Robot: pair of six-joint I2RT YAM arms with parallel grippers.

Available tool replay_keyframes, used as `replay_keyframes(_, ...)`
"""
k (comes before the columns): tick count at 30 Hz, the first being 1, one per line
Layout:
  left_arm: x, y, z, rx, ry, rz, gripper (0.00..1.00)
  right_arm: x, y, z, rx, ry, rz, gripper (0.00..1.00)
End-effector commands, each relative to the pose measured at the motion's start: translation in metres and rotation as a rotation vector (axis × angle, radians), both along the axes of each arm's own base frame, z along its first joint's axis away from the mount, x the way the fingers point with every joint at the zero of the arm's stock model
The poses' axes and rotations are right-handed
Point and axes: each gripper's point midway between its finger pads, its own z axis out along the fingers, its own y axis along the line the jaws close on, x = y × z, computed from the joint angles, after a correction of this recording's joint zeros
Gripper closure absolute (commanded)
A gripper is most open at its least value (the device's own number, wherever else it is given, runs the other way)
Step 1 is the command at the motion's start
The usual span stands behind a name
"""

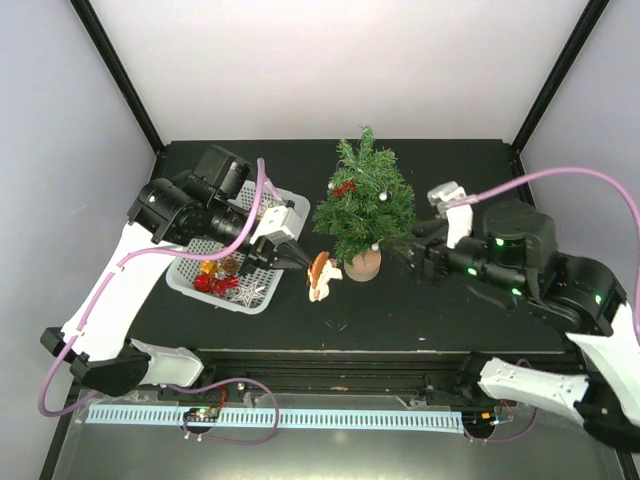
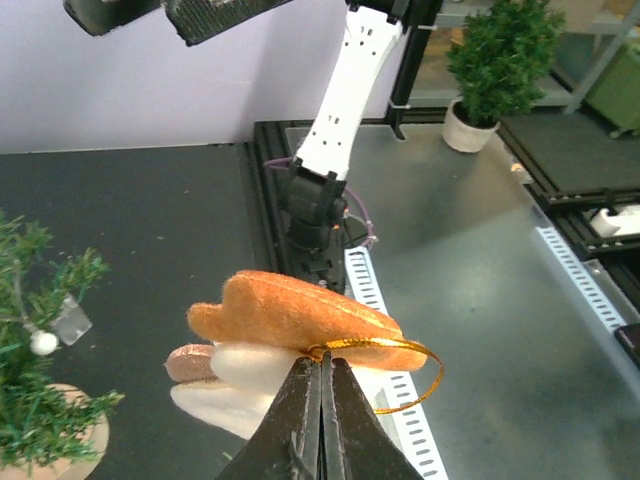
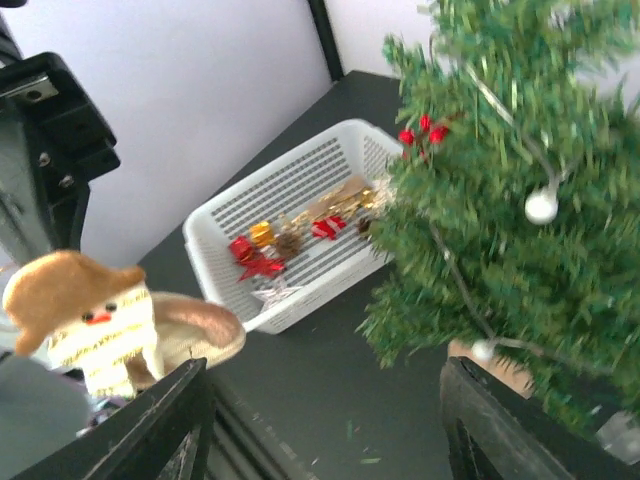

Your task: Decorate the small christmas tree

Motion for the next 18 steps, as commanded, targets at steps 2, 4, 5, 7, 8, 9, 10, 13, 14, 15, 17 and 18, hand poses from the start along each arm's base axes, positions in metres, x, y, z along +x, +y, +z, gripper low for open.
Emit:
replay_keyframes(2,0.006,0.0,0.006,-0.007,-0.061,0.058,0.98,0.03,0.003,0.025,-0.194,-0.177,-0.204,0.37)
replay_keyframes(4,0.003,0.0,0.006,-0.016,-0.044,0.043,0.99,0.028,0.017,0.03,-0.251,-0.225,-0.185,0.36)
replay_keyframes(5,0.0,0.0,0.006,-0.021,-0.034,0.028,0.99,0.026,0.023,0.034,-0.258,-0.237,-0.165,0.36)
replay_keyframes(7,-0.009,0.001,0.006,-0.037,-0.012,-0.013,0.98,0.018,0.036,0.033,-0.238,-0.249,-0.084,0.36)
replay_keyframes(8,-0.014,0.003,0.007,-0.05,0.0,-0.038,0.98,0.006,0.041,0.035,-0.183,-0.262,0.0,0.36)
replay_keyframes(9,-0.021,0.004,0.008,-0.064,0.018,-0.066,0.98,-0.004,0.046,0.038,-0.134,-0.292,0.07,0.36)
replay_keyframes(10,-0.032,0.009,0.014,-0.095,0.009,-0.099,0.98,-0.014,0.052,0.033,-0.113,-0.322,0.144,0.36)
replay_keyframes(13,-0.047,0.015,0.018,-0.133,0.031,-0.144,0.98,-0.028,0.053,0.016,-0.08,-0.37,0.228,0.37)
replay_keyframes(14,-0.05,0.016,0.019,-0.145,0.037,-0.156,0.98,-0.031,0.052,0.012,-0.072,-0.378,0.243,0.37)
replay_keyframes(15,-0.053,0.018,0.02,-0.154,0.039,-0.167,0.98,-0.033,0.051,0.006,-0.068,-0.379,0.254,0.36)
replay_keyframes(17,-0.059,0.02,0.019,-0.162,0.057,-0.184,0.98,-0.04,0.054,-0.001,-0.049,-0.375,0.295,0.34)
replay_keyframes(18,-0.06,0.02,0.019,-0.166,0.065,-0.191,0.99,-0.043,0.056,-0.003,-0.042,-0.367,0.313,0.33)
